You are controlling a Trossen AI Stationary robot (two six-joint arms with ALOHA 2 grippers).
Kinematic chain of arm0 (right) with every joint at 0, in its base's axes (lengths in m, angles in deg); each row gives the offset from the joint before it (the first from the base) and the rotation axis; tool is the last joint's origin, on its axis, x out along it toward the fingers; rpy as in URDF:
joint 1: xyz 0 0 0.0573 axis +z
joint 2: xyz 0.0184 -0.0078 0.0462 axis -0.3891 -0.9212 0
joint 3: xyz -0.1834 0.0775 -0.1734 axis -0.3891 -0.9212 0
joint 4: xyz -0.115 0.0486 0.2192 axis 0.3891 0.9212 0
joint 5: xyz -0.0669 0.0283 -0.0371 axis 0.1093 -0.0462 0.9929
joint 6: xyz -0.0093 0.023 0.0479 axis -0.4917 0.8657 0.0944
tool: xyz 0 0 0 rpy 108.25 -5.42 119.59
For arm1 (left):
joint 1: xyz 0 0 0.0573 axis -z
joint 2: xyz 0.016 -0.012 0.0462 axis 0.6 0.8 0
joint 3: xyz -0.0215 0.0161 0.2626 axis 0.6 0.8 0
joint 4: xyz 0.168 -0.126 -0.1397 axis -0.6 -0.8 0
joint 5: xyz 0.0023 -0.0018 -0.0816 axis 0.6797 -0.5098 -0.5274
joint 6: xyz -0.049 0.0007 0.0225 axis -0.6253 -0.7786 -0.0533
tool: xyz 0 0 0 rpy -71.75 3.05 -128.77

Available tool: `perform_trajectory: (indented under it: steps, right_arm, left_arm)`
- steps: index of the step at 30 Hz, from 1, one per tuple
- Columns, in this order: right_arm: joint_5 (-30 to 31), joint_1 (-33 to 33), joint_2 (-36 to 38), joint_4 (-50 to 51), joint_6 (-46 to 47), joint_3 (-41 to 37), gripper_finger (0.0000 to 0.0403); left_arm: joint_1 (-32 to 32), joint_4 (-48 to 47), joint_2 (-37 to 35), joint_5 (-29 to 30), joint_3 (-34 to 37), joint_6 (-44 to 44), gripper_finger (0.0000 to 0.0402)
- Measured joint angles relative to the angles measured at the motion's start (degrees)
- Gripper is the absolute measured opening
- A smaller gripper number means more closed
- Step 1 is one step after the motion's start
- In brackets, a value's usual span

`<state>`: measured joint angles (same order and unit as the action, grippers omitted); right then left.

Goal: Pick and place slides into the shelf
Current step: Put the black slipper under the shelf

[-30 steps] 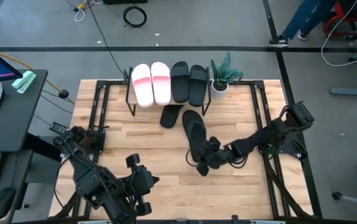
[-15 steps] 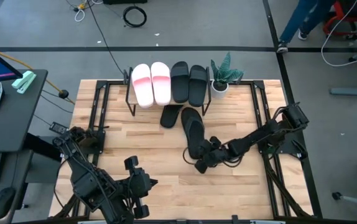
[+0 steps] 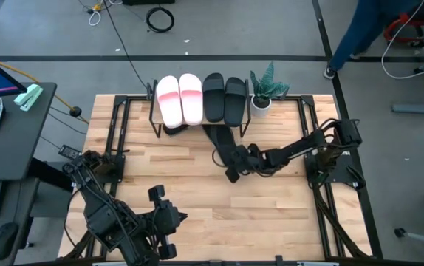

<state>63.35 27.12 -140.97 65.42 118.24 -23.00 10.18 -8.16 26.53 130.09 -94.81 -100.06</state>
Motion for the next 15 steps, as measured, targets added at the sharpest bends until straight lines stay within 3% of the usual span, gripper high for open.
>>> perform_trajectory:
  steps: [8,15]
  right_arm:
    - [-0.5,-5.0,0.0,-1.1,0.0,0.0,0.0003]
    - [0.7,-1.8,-0.2,-2.3,4.5,-0.1,0.0002]
  left_arm:
    - [0.0,0.0,0.0,0.0,0.0,1.1,0.0014]
    - [0.0,0.0,0.0,0.0,0.0,1.1,0.0014]
